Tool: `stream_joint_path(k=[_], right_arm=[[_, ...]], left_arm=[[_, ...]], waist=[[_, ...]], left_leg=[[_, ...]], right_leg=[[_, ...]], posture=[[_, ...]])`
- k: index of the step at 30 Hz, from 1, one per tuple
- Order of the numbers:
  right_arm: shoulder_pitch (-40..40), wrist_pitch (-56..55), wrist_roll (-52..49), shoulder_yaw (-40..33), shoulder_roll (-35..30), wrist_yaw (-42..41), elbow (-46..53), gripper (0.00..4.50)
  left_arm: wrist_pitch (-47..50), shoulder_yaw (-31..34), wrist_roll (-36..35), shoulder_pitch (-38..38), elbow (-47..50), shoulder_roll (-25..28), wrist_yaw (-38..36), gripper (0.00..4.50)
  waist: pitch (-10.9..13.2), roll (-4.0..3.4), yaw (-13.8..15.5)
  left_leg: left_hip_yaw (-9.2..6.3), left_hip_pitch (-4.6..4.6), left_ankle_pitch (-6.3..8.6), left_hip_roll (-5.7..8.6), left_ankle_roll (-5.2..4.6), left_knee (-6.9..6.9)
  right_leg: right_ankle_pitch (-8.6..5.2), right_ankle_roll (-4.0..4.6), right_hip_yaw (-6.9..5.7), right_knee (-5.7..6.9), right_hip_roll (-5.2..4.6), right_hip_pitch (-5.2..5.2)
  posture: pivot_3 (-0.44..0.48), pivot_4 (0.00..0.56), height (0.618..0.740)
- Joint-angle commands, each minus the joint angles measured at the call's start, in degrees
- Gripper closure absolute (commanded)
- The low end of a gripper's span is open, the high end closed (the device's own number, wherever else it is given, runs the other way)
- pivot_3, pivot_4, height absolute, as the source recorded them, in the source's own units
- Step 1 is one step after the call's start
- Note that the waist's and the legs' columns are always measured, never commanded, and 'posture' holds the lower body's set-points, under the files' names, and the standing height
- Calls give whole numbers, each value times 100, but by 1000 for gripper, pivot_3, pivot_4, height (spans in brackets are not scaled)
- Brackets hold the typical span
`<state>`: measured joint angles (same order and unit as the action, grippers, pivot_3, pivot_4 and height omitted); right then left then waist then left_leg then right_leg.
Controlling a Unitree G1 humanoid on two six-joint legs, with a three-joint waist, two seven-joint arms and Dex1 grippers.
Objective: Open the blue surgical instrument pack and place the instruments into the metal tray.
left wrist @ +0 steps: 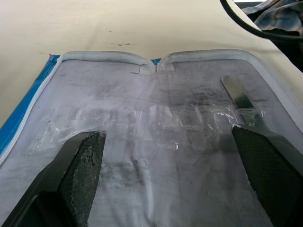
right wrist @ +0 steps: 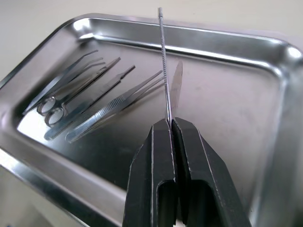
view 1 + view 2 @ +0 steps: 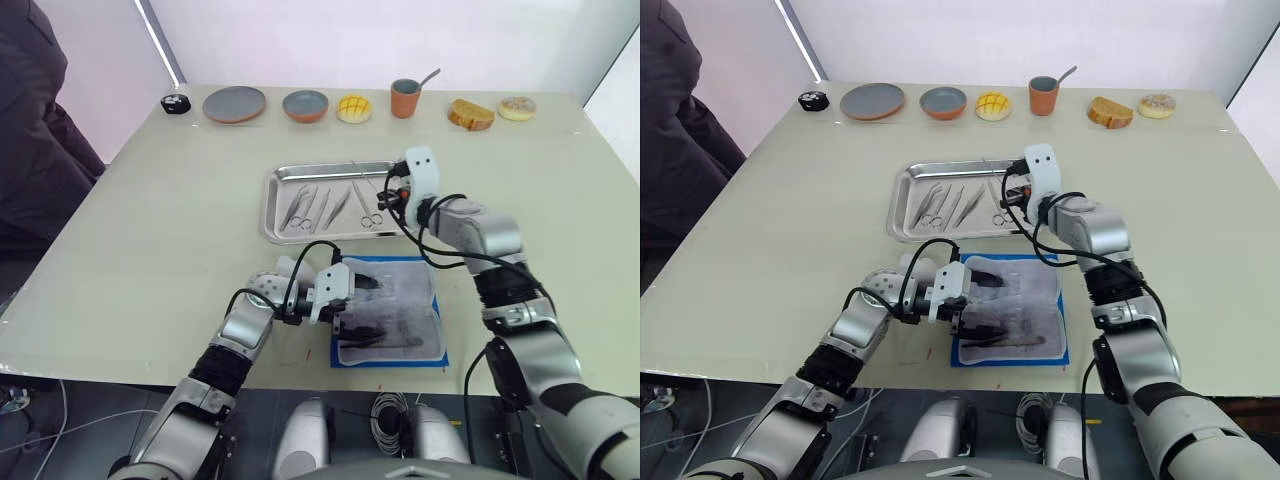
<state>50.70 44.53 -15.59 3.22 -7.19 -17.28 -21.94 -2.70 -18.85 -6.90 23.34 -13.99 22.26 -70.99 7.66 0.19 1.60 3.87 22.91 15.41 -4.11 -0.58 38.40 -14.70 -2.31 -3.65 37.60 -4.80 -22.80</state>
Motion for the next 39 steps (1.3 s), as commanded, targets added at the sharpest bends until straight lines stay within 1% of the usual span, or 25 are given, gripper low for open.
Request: stream_joint_path(k=[1,4,12,21,22,23,25,26,31,32,35,37,39], right_arm=[[230,-412,122,-199,159,174,-348,4433],[283,-668,219,-268,218,275,-728,4433],[454,-1073,335,-376,298,184,-1404,4433],[519,-1164,389,-436,352,66,-1617,4433],[520,-1172,395,-438,355,63,-1625,3890],[515,-1175,402,-434,355,58,-1621,3744],[499,-1199,413,-441,358,78,-1592,2642],[479,-1194,389,-449,351,38,-1519,2204],[292,-1171,298,-424,296,-234,-1053,2204],[164,-1265,300,-329,233,-458,-805,2204],[-324,-1439,44,-339,89,-1032,137,2204],[-749,-1781,-11,-235,-174,-1533,843,2204],[-1293,-1700,-408,-315,-566,-2180,1704,2204]], left_arm=[[80,-187,137,-124,-64,-50,95,0],[69,-182,144,-136,-71,-53,102,0],[71,-172,161,-135,-79,-69,125,0],[519,-210,112,-200,528,-24,224,0],[558,-209,109,-195,560,-20,229,0],[587,-208,108,-192,582,-16,234,0],[614,-200,107,-180,588,-11,234,0],[593,-186,105,-167,543,-3,223,0],[390,-139,111,-133,244,18,165,0],[352,-134,114,-120,187,13,159,0],[182,-58,81,-83,-36,67,83,0],[-61,96,-5,-44,-341,225,-105,0],[-236,168,-58,-8,-572,304,-216,0]], waist=[[0,0,-6],[0,-1,-23],[1,-2,-73],[4,-6,-82],[4,-6,-84],[5,-7,-84],[6,-9,-87],[8,-12,-89],[14,-19,-90],[14,-19,-86],[13,-19,-77],[14,-19,-83],[14,-20,-86]], left_leg=[[1,0,0,0,0,0],[2,-1,0,0,0,0],[1,-1,0,0,0,-2],[2,0,0,-1,-1,-2],[2,0,0,-1,-1,-3],[2,0,0,-1,0,-4],[3,0,0,-2,-1,-4],[4,0,0,-2,-1,-4],[7,0,0,-2,0,-5],[7,1,0,-2,0,-5],[6,2,0,-2,-1,-7],[7,2,0,-2,-1,-6],[7,1,1,-3,-1,-7]], right_leg=[[0,0,1,0,0,0],[0,0,2,1,0,0],[0,0,2,3,0,0],[0,0,3,1,-1,-2],[0,0,4,1,-1,-3],[0,0,4,1,0,-3],[0,0,4,1,0,-4],[0,0,5,1,0,-5],[0,0,8,3,1,-9],[0,0,9,3,1,-10],[0,0,10,1,1,-10],[0,0,12,1,2,-10],[0,-1,15,2,6,-12]], posture=[[0,150,740],[0,150,740],[0,150,740],[0,150,740],[0,150,740],[0,150,740],[0,150,740],[0,150,740],[0,150,740],[0,150,740],[0,150,740],[0,150,740],[0,150,740]])
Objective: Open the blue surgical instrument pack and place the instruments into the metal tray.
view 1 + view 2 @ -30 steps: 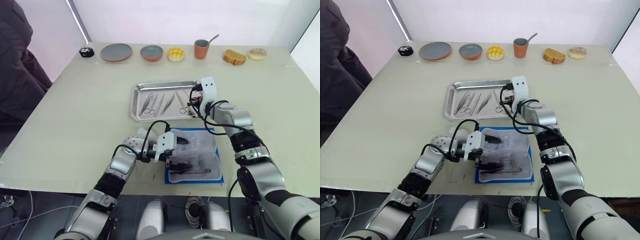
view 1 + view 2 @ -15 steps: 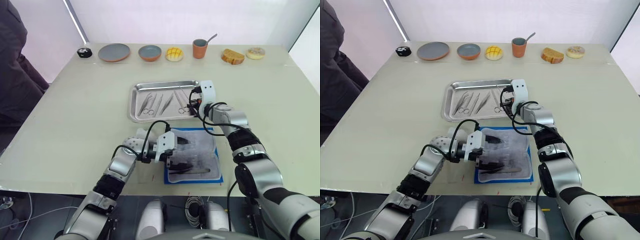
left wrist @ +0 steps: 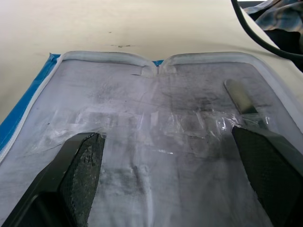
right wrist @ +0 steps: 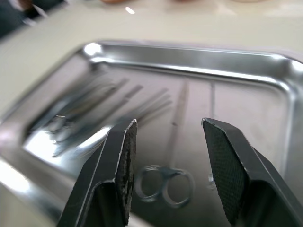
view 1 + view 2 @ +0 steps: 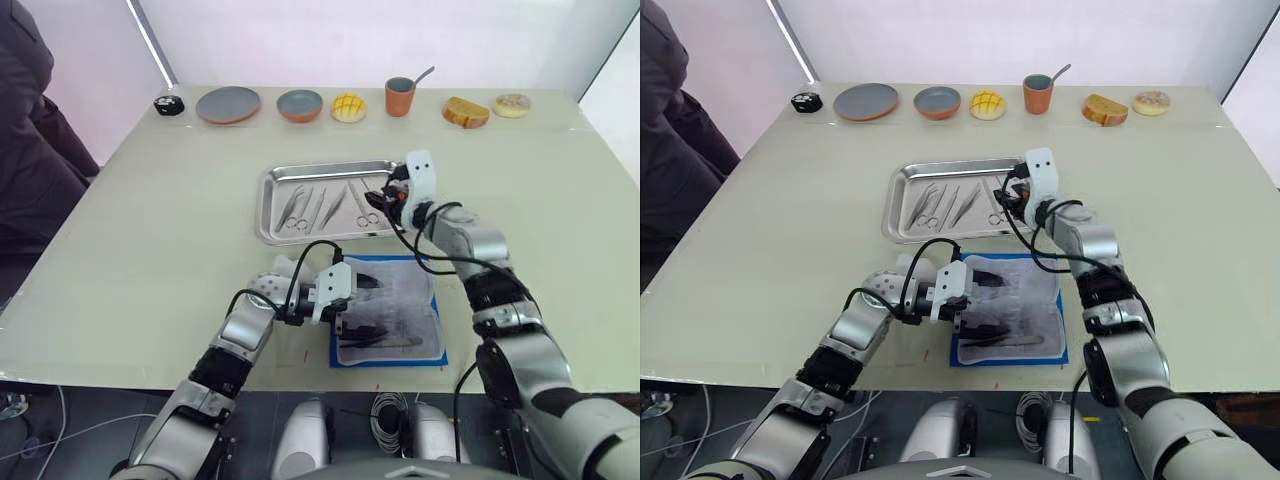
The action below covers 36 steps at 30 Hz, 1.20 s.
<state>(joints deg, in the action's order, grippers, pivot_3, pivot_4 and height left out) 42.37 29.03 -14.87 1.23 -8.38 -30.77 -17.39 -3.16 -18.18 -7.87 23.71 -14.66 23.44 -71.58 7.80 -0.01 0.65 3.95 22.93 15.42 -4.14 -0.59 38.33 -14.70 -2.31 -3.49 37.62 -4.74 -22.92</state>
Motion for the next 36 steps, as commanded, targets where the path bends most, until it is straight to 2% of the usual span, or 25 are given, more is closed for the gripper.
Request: stream_joint_path(k=[1,7,10,11,13,14,17,21,28,32,36], right_arm=[[-647,-22,-688,-190,-590,-1031,1539,2204],[-1604,458,-1500,-450,-1648,-2025,2774,2204],[-2061,437,-1799,-651,-2299,-2591,3148,1448],[-2242,396,-1895,-719,-2553,-2864,3271,844],[-2649,278,-2058,-994,-3099,-3378,3459,475],[-2827,232,-2143,-1121,-3346,-3613,3525,134],[-3499,23,-2300,-1803,-4145,-4390,3617,134],[-4087,-165,-2434,-2621,-4798,-5064,3531,134],[-4708,-240,-2513,-3581,-5485,-5891,3399,134],[-4715,-178,-2563,-3592,-5492,-5761,3604,134],[-4651,-152,-2492,-3042,-5233,-5151,4144,134]], left_arm=[[-247,102,24,-30,-572,198,-180,0],[-437,97,-2,34,-808,186,-263,0],[-480,86,5,42,-847,180,-299,0],[-493,84,8,45,-860,178,-311,0],[-523,84,16,65,-907,177,-332,0],[-537,84,16,80,-935,176,-340,0],[-561,77,17,128,-1001,171,-379,0],[-543,78,5,119,-977,172,-411,0],[-535,82,6,115,-961,195,-473,0],[-511,26,64,201,-1025,101,-428,0],[-468,-31,118,227,-995,13,-360,0]], waist=[[1,0,2],[3,-1,-51],[4,1,-35],[4,1,-31],[6,3,-1],[8,8,-6],[9,7,18],[15,17,5],[21,28,14],[21,29,14],[22,30,17]], left_leg=[[0,1,0,-1,0,-1],[1,-12,0,-12,0,-3],[2,-8,0,-11,0,-3],[3,-10,0,-10,0,-2],[1,-11,0,-11,0,-2],[0,-10,0,-11,0,-3],[1,-12,0,-10,0,-1],[0,-15,0,-11,0,-1],[-2,-19,0,-11,0,-1],[-1,-18,0,-11,0,-1],[-4,-20,0,-11,0,0]], right_leg=[[0,0,2,-1,2,-1],[-1,2,21,6,24,-2],[-2,2,26,2,24,-2],[-1,2,27,2,24,-2],[-2,2,26,2,25,-2],[-2,2,26,0,26,-2],[-2,2,30,0,28,-1],[-2,2,31,-1,30,0],[-2,2,34,0,32,1],[-2,2,36,-1,32,2],[-2,1,35,-1,32,5]], posture=[[0,150,740],[0,150,740],[0,150,740],[0,150,740],[0,150,740],[0,150,740],[0,150,740],[0,150,740],[0,150,740],[0,150,740],[0,150,740]])
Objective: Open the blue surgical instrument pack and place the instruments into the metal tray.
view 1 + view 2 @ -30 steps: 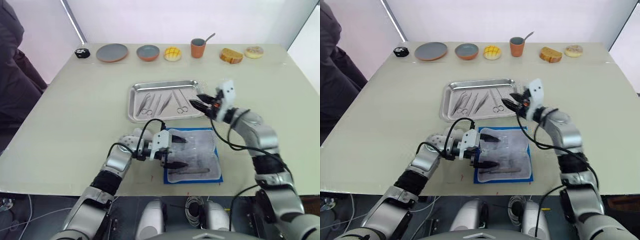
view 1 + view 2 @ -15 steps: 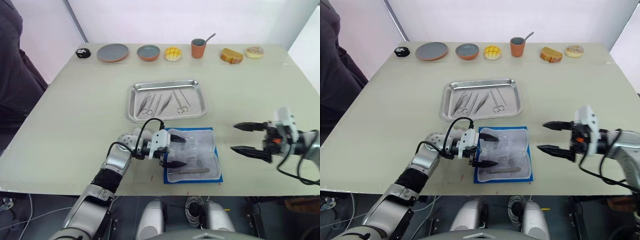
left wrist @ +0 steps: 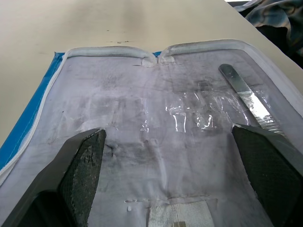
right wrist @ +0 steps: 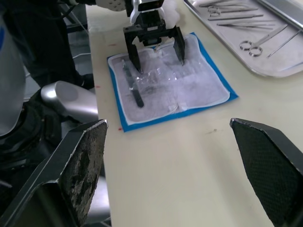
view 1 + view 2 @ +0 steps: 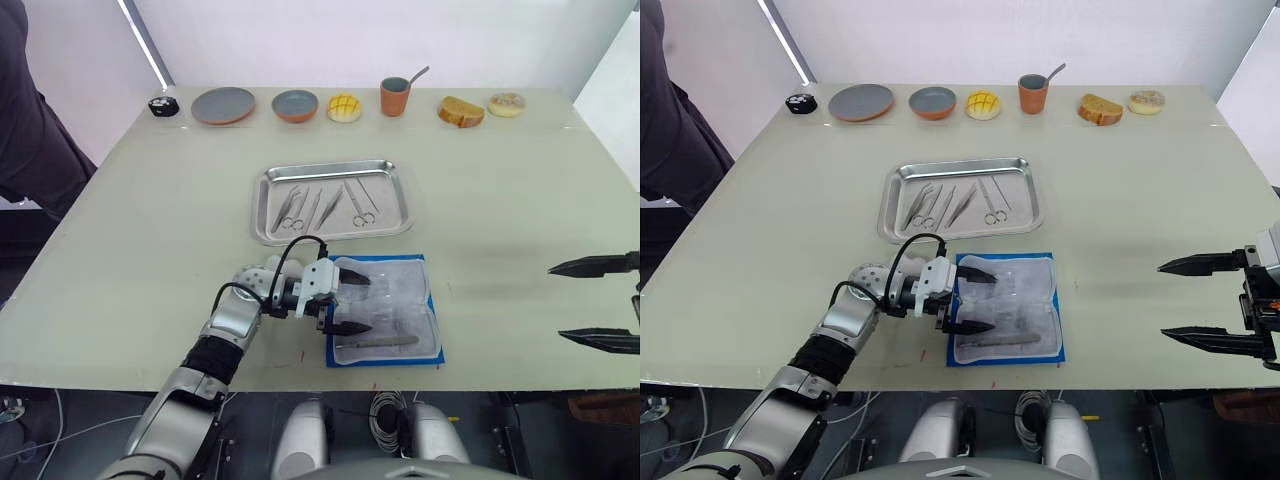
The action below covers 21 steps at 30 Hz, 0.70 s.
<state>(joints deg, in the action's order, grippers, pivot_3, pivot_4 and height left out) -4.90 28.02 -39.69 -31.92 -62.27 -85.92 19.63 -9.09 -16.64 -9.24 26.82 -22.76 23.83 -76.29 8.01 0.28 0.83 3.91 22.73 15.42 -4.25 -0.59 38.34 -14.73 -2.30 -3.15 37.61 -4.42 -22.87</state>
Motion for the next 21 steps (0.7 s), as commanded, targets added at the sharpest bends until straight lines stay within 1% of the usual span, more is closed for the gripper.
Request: stream_joint_path(k=[1,4,7,9,11,12,13,15,21], right_arm=[[118,-117,164,587,292,645,648,134],[303,-223,643,1491,675,1347,1033,134],[568,-312,1034,2290,1000,1737,1107,134],[727,-414,1262,2749,1115,1793,1086,134],[858,-415,1424,3137,1232,1873,1067,646],[905,-469,1536,3332,1271,1888,1035,1091],[936,-555,1678,3507,1294,1901,988,1391],[966,-810,1989,3833,1361,1924,818,2386],[1105,-1129,2431,4336,1632,2074,449,2386]], left_arm=[[154,-201,266,-92,-139,-50,137,0],[195,-220,279,-114,-69,-71,175,0],[135,-140,198,-240,11,102,64,0],[113,-110,162,-301,70,192,10,0],[125,-105,139,-353,146,239,-7,0],[133,-96,129,-371,168,252,-15,0],[136,-84,121,-387,184,269,-27,0],[117,-60,106,-433,218,318,-57,0],[49,-57,69,-617,350,424,-51,0]], waist=[[1,2,6],[0,0,17],[1,4,7],[1,7,-7],[2,7,-11],[2,7,-13],[2,7,-16],[2,7,-8],[2,8,-17]], left_leg=[[-1,0,0,0,0,0],[-5,2,0,2,0,2],[-6,6,0,5,0,3],[-7,6,0,5,0,3],[-14,4,0,1,1,3],[-16,4,0,1,0,1],[-18,4,0,0,1,1],[-22,4,0,0,0,1],[-21,1,0,-2,0,1]], right_leg=[[0,0,0,-1,0,2],[0,-1,0,-4,0,5],[-1,-2,3,-7,0,5],[-1,-2,3,-6,1,5],[-1,0,3,-5,10,4],[-2,2,3,-5,12,4],[-3,3,3,-5,15,3],[-2,3,4,-5,17,4],[-3,4,9,-4,21,3]], posture=[[0,150,740],[0,150,740],[0,150,740],[0,150,740],[0,150,740],[0,150,740],[0,150,740],[0,150,740],[0,150,740]])
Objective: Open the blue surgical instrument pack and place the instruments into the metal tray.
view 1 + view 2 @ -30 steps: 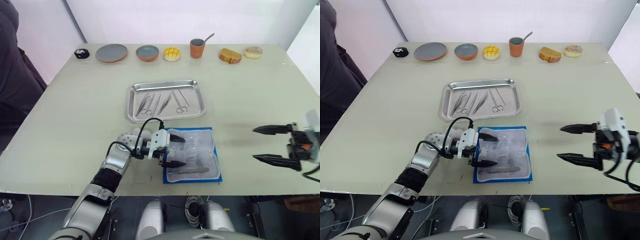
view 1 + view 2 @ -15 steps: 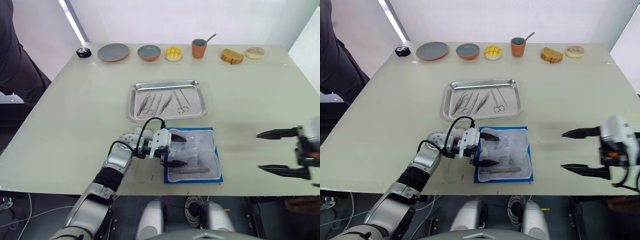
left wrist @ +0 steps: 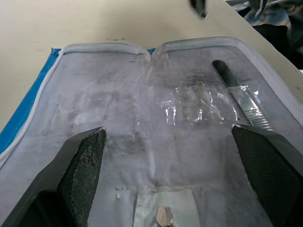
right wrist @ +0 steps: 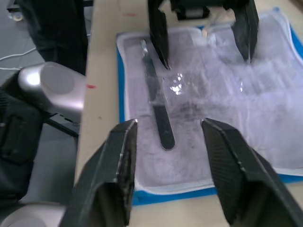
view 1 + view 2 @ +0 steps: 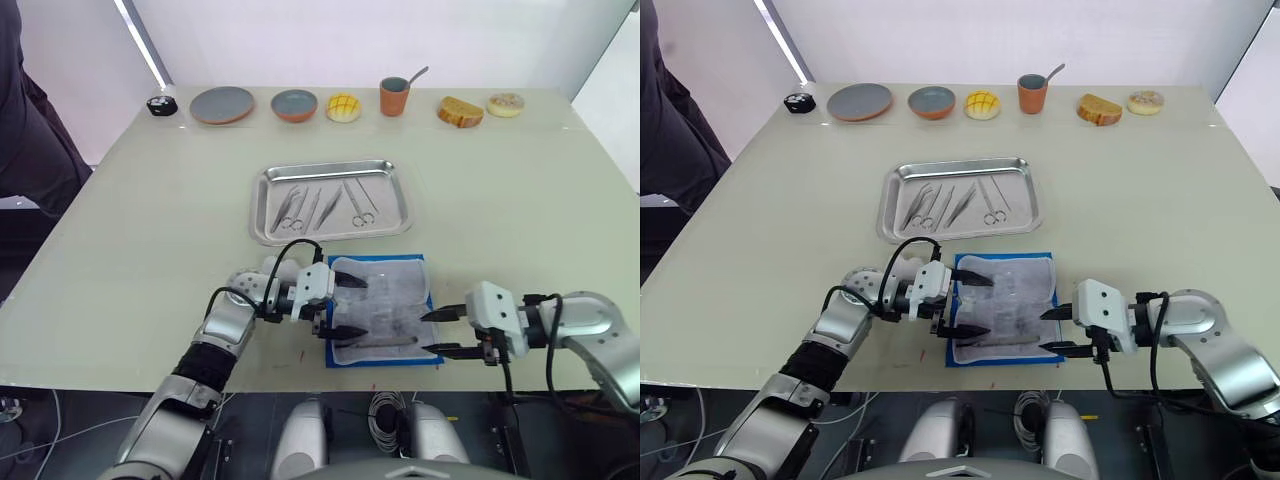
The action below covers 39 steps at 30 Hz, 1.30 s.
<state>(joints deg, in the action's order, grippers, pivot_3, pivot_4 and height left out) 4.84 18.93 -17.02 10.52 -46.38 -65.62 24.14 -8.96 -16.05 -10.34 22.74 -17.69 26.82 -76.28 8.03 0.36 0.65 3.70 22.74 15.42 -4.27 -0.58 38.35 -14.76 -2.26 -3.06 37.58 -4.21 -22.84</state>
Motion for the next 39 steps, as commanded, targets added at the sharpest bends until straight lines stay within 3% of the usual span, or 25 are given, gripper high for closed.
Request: stream_joint_path(k=[1,11,27,29,33,39], right_arm=[[152,-253,211,143,68,54,-48,2386],[390,-381,667,620,251,120,-395,2386],[490,-4,1262,1195,355,220,-647,2386],[487,143,1335,1303,311,208,-669,2918],[517,549,1322,1395,317,282,-741,4433],[689,581,1208,1323,346,290,-688,4433]], left_arm=[[50,-148,206,-169,-193,77,-13,0],[6,-251,333,175,-639,-168,79,0],[110,-235,290,136,-448,-110,84,0],[135,-237,286,124,-409,-112,95,0],[81,-211,265,28,-372,-52,74,0],[103,-209,268,31,-365,-67,93,0]], waist=[[0,0,6],[-1,-1,32],[-8,1,20],[-15,4,21],[-53,22,16],[-73,39,14]], left_leg=[[0,0,0,0,0,0],[0,2,0,4,0,4],[-1,-1,0,3,0,5],[-1,-1,0,3,0,5],[-3,-6,0,2,0,4],[-4,-13,0,0,0,1]], right_leg=[[0,0,0,0,1,0],[1,0,10,1,2,3],[1,0,11,3,5,4],[1,0,11,3,5,5],[0,1,11,2,7,8],[-2,5,11,1,9,13]], posture=[[0,150,740],[0,150,740],[0,150,740],[0,150,740],[0,150,740],[0,150,740]])
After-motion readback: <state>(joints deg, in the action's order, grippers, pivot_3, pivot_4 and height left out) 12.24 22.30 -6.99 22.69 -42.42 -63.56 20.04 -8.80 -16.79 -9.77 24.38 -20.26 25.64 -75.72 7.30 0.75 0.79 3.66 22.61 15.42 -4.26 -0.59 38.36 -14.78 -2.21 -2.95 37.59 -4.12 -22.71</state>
